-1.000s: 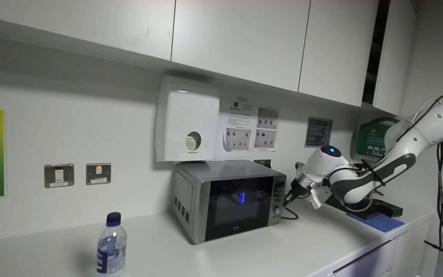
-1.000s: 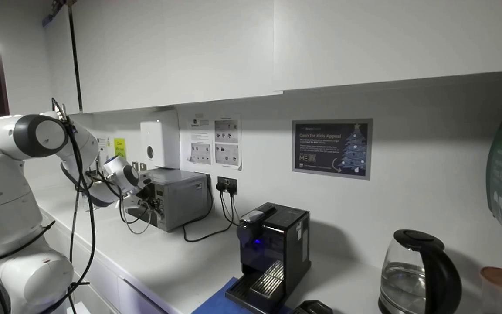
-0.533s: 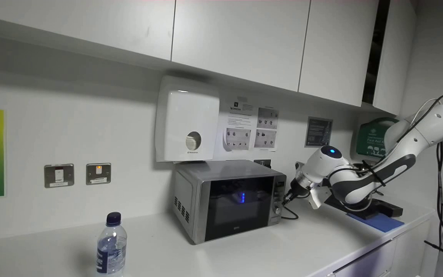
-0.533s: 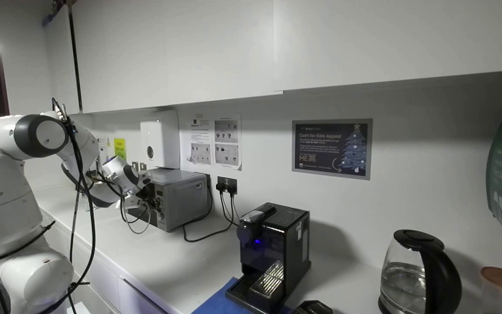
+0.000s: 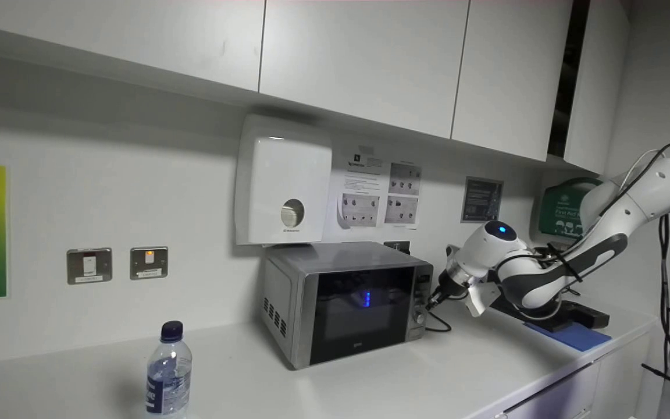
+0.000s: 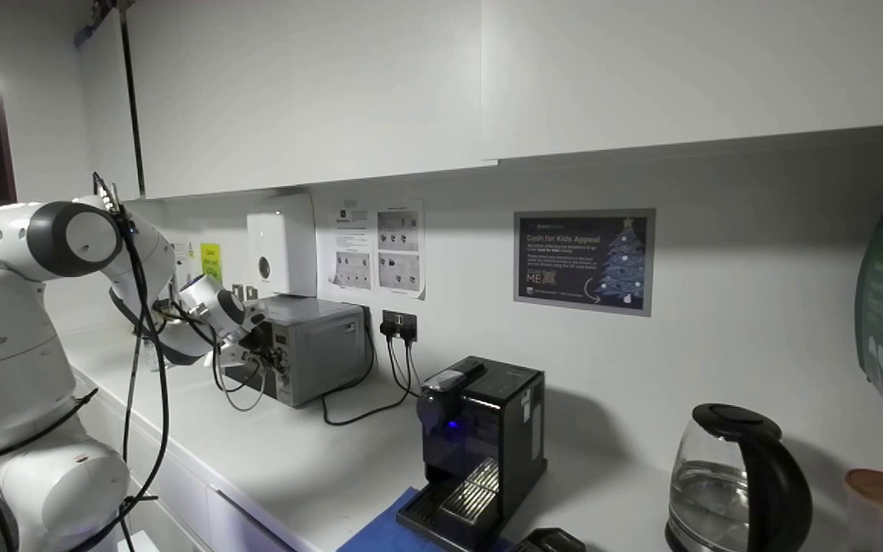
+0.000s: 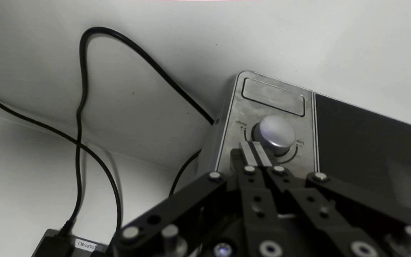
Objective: Close the microwave door then press a button on the microwave.
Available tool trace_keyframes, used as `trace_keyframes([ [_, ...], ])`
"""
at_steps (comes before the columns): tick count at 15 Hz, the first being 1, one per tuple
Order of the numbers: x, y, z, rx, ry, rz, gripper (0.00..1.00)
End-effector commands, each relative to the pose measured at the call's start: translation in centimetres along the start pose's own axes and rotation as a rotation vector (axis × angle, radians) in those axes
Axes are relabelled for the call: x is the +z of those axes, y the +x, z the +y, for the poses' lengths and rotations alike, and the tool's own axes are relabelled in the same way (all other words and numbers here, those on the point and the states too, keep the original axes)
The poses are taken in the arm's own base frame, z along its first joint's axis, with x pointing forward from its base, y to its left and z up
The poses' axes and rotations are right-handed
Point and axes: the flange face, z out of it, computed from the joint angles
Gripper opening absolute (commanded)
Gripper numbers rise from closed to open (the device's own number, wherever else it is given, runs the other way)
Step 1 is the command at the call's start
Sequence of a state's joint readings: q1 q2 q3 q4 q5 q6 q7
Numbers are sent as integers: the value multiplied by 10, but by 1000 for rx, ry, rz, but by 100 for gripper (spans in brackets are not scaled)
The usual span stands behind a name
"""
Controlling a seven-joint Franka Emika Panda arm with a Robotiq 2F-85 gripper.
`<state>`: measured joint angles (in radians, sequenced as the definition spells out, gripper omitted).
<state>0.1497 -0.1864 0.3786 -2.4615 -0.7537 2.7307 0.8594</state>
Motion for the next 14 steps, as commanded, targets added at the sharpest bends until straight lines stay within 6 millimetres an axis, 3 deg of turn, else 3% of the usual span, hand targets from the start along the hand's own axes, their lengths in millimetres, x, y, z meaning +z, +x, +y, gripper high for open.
trace_keyframes([
  [1, 6, 6, -1, 8, 4, 14, 0],
  [14, 10, 14, -6, 2, 8, 15, 0],
])
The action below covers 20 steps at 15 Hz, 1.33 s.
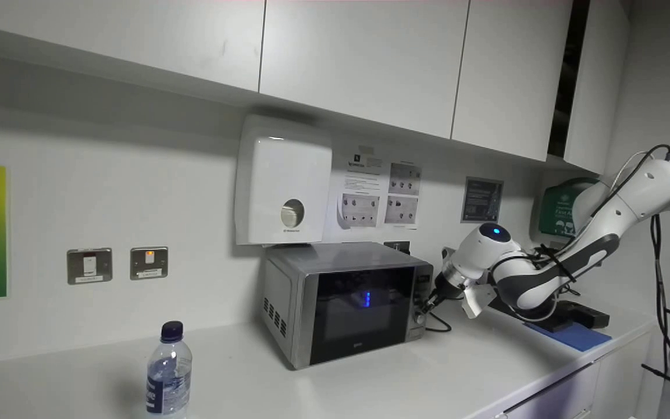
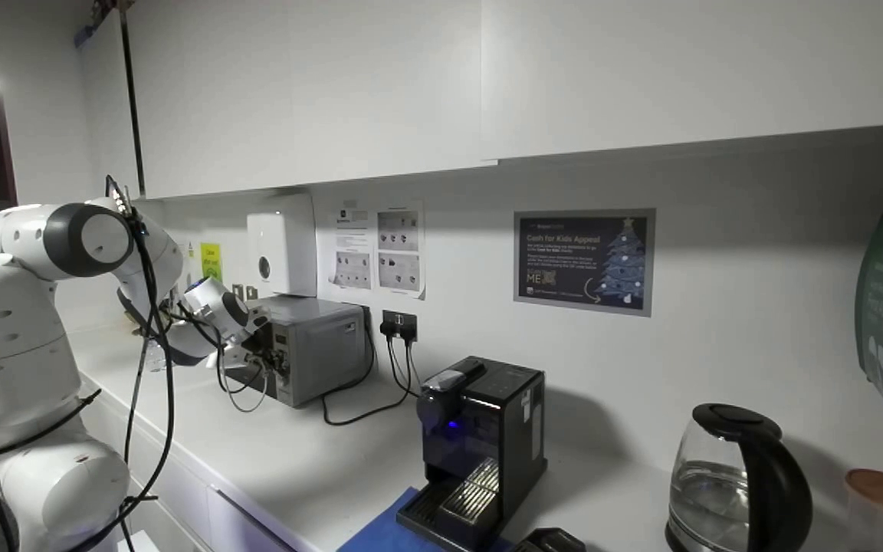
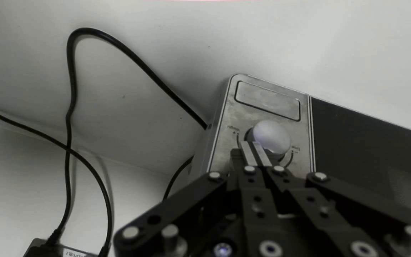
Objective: Close the microwave door then press a button on the microwave.
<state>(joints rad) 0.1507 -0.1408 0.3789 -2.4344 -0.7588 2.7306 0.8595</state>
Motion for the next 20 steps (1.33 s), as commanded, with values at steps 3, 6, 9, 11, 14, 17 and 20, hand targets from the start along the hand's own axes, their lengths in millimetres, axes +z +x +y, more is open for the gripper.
trace_keyframes([
  [3, -1, 11, -1, 3, -6, 33, 0],
  [6, -1, 11, 0, -3, -10, 37, 0],
  [9, -2, 13, 2, -11, -15, 44, 0],
  [11, -2, 15, 3, -16, -20, 50, 0],
  [14, -3, 18, 4, -24, -28, 61, 0],
  [17, -4, 20, 5, -29, -38, 74, 0],
  [20, -5, 21, 7, -45, -50, 84, 0],
])
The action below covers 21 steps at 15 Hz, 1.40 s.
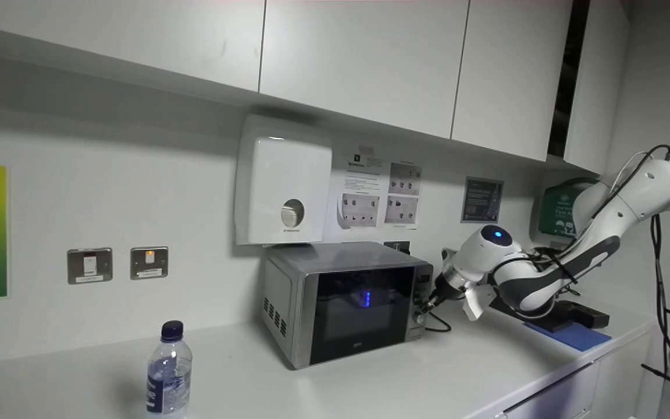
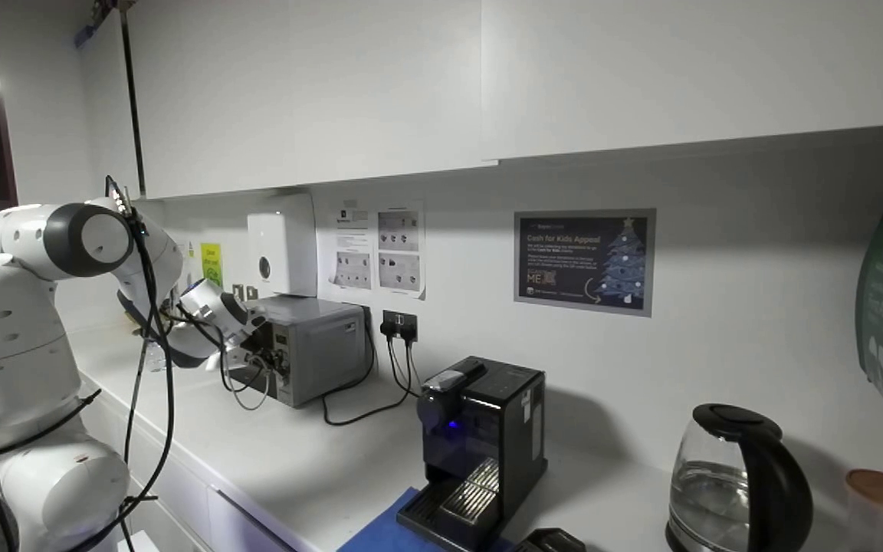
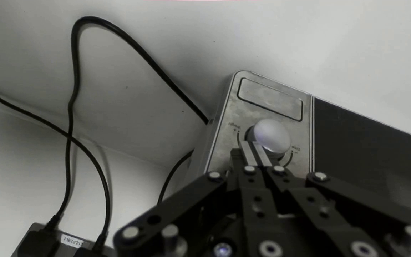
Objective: Close the microwave door then press a button on the microwave.
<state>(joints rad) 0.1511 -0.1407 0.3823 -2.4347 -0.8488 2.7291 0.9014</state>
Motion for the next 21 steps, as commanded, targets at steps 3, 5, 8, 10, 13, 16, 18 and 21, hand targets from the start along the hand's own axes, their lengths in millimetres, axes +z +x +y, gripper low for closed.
trace_keyframes([
  [3, -4, 25, 15, -16, -44, 66, 0],
  [5, -3, 26, 16, -24, -49, 71, 0],
  [8, -5, 29, 16, -27, -51, 80, 0],
  [10, -8, 32, 15, -29, -53, 89, 0],
  [13, -11, 36, 14, -34, -55, 100, 0],
  [16, -13, 37, 13, -41, -59, 105, 0],
  [18, -13, 37, 14, -47, -62, 105, 0],
  [21, -10, 34, 15, -55, -67, 102, 0],
])
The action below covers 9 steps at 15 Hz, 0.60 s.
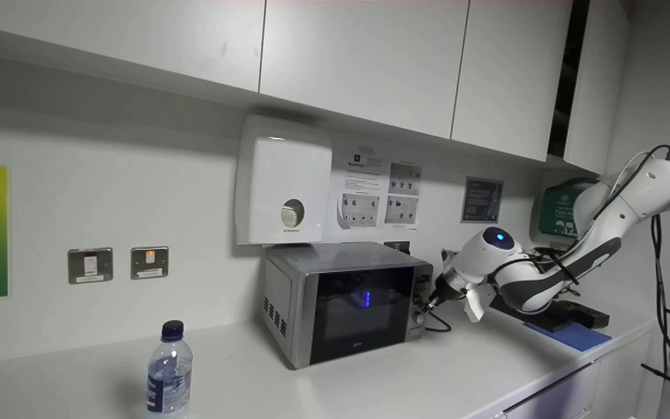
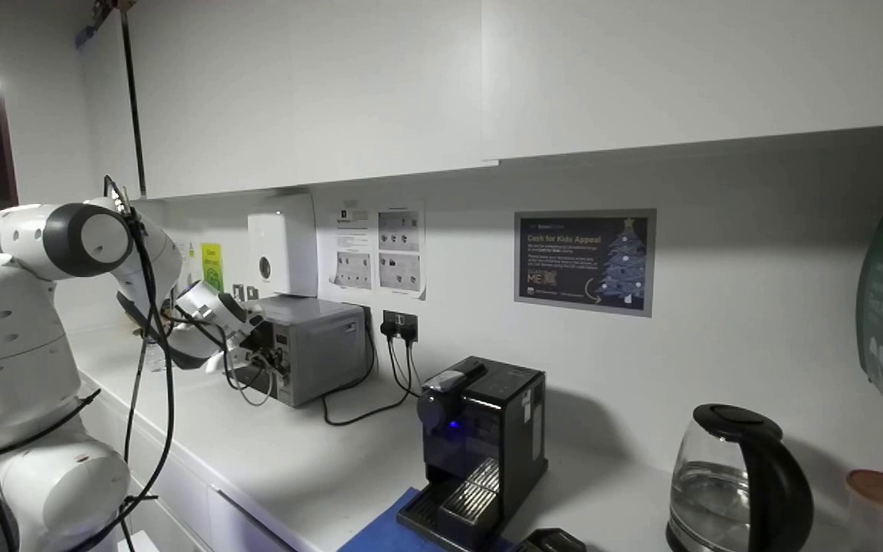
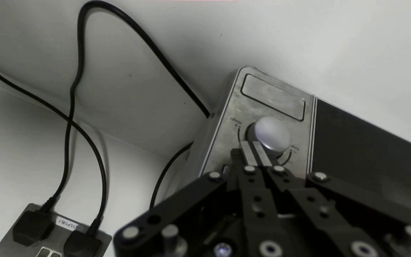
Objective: Close the microwave door then press a button on the microwave.
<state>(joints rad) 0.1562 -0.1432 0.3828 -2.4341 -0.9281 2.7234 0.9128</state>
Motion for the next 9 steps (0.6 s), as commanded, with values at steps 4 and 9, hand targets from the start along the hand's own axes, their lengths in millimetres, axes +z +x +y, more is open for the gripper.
trace_keyframes([
  [4, -5, 34, 25, 3, -53, 76, 0],
  [9, -4, 33, 27, -8, -55, 85, 0],
])
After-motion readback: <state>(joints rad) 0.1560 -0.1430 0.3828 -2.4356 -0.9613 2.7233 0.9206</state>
